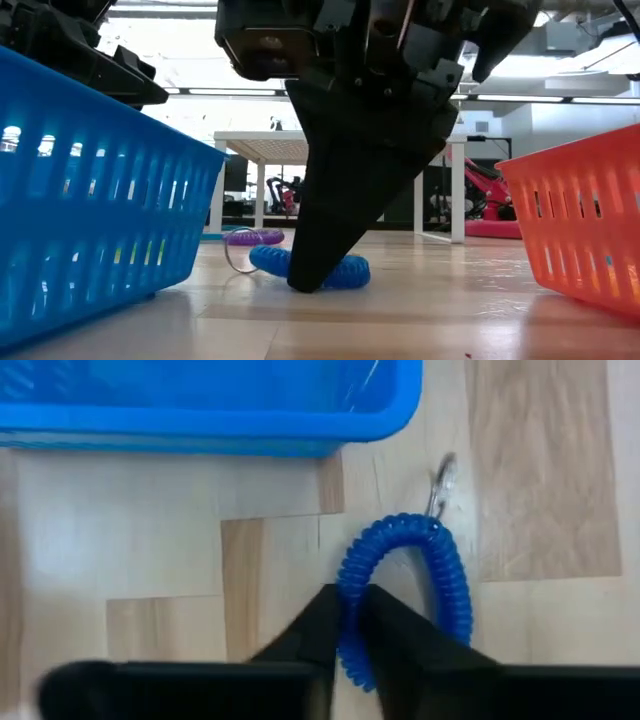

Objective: Pick & Place Office Desk Supplies
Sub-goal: Put the blue spring keychain into the orange bin, then put the violet spring keychain into the orange bin

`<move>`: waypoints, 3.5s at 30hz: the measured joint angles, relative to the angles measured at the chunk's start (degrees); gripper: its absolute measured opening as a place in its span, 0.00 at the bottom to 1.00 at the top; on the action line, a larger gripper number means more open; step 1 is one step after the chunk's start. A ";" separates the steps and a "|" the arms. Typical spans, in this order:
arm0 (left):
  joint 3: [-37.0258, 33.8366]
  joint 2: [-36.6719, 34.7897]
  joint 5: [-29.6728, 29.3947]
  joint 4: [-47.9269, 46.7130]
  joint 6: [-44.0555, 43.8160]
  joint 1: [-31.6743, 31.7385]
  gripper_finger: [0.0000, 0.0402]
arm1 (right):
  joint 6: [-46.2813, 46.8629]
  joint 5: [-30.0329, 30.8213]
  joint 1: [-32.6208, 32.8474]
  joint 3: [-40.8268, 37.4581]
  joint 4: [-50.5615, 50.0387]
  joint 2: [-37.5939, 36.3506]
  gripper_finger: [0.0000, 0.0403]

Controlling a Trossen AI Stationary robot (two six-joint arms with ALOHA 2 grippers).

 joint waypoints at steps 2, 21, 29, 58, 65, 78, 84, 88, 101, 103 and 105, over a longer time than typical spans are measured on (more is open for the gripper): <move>0.00 0.00 -0.01 0.00 0.00 0.00 0.36 | -0.18 0.25 0.02 -0.01 -0.34 0.01 0.04; 0.00 0.00 -0.01 -0.17 0.00 0.00 0.36 | 14.95 14.29 8.80 26.54 -45.85 0.42 0.00; 0.00 0.00 -0.01 -0.03 -0.02 0.00 0.36 | 30.96 8.46 16.19 26.63 -48.31 0.42 0.00; 0.00 0.00 1.67 -0.14 -0.90 -0.01 0.36 | 35.76 15.91 19.75 26.58 -48.35 0.38 0.34; 0.00 0.00 1.67 -0.14 -0.90 -0.01 0.36 | 21.30 29.25 17.08 26.58 -46.32 0.38 0.31; -0.01 -0.02 1.69 -0.74 -0.57 -0.01 0.36 | -21.30 20.25 0.19 26.47 -29.63 0.35 0.32; -0.02 -0.02 1.69 -1.18 -0.50 -0.01 0.36 | -30.66 7.26 -8.02 24.58 -24.75 0.29 0.33; -0.02 -0.02 1.69 -1.57 -0.55 -0.01 0.36 | -31.82 5.57 -12.50 24.61 -24.01 0.25 0.33; -0.02 -0.02 1.56 -4.81 -2.69 -0.01 0.36 | -23.01 6.97 -19.04 17.07 -10.19 -0.45 0.33; -0.02 -0.02 1.52 -5.76 -3.49 -0.01 0.36 | -22.28 8.70 -18.25 14.44 -9.38 -0.31 0.33; -0.04 -0.02 1.50 -5.86 -3.50 -0.01 0.36 | -21.96 10.16 -17.56 11.81 -8.31 -0.15 0.33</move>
